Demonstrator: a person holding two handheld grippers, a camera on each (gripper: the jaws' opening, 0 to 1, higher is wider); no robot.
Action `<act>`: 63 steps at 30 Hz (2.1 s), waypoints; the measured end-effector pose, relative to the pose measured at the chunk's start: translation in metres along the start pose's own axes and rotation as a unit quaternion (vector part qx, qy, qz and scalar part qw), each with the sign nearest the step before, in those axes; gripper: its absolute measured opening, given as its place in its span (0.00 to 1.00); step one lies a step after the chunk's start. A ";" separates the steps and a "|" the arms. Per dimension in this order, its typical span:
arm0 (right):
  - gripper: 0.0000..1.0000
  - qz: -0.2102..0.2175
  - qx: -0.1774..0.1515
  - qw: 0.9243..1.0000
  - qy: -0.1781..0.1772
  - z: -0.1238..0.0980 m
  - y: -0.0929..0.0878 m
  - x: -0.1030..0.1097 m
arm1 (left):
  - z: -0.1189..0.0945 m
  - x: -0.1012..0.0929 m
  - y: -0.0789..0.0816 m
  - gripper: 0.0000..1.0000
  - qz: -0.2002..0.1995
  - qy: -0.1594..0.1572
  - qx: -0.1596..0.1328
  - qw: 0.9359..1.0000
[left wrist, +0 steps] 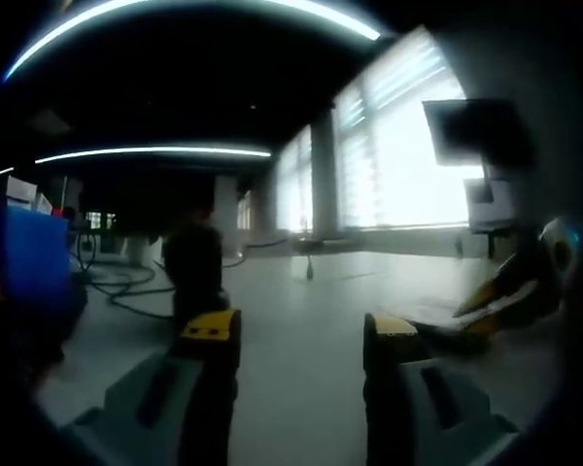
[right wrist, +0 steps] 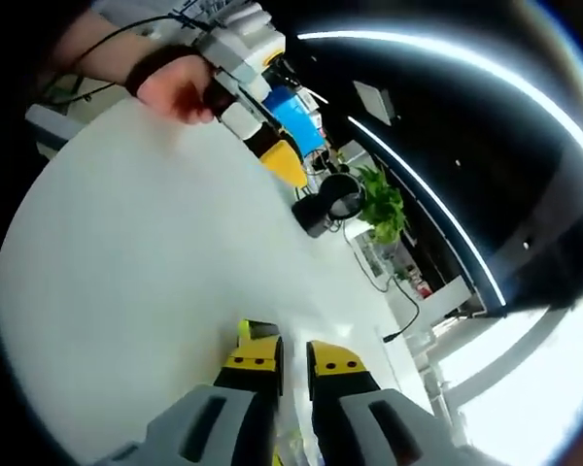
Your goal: Clip sheet goods on table flip sheet goods clip sheet goods scan sheet goods put sheet goods back to table
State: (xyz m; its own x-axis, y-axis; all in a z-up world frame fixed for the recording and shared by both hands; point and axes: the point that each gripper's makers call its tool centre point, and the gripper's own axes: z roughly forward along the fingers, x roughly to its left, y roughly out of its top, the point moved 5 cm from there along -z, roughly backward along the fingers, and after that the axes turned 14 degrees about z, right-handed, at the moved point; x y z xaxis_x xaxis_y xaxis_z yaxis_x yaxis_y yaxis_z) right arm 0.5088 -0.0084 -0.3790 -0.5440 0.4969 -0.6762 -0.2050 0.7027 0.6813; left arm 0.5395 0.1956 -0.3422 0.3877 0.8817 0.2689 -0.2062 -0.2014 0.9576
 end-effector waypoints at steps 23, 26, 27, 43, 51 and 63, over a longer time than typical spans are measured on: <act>0.00 0.000 -0.009 1.000 -0.017 -0.004 -0.001 -0.006 | -0.007 -0.069 0.018 0.47 -0.003 -0.217 -0.053 0.975; 0.00 0.005 -0.019 1.000 -0.022 -0.007 0.001 -0.011 | -0.007 -0.069 0.018 0.52 0.000 -0.215 -0.054 0.975; 0.00 0.009 -0.024 0.999 -0.025 -0.009 0.002 -0.014 | -0.007 -0.068 0.018 0.53 -0.001 -0.214 -0.054 0.975; 0.00 0.118 -0.054 0.990 -0.055 -0.024 0.009 -0.071 | -0.006 -0.066 0.018 0.57 -0.003 -0.208 -0.052 0.977; 0.00 0.206 -0.071 0.974 -0.065 -0.030 0.010 -0.109 | -0.001 -0.064 0.014 0.53 -0.012 -0.195 -0.038 0.980; 0.00 0.317 -0.088 0.941 -0.083 -0.041 -0.003 -0.159 | -0.005 -0.069 0.015 0.48 -0.012 -0.209 -0.042 0.977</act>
State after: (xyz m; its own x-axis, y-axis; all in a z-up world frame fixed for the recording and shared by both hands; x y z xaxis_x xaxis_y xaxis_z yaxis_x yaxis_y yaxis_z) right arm 0.5628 -0.1106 -0.2623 -0.4699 0.8710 -0.1434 -0.0214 0.1512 0.9883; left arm 0.5051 0.1339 -0.3474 0.7232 0.6305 0.2819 -0.2581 -0.1319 0.9571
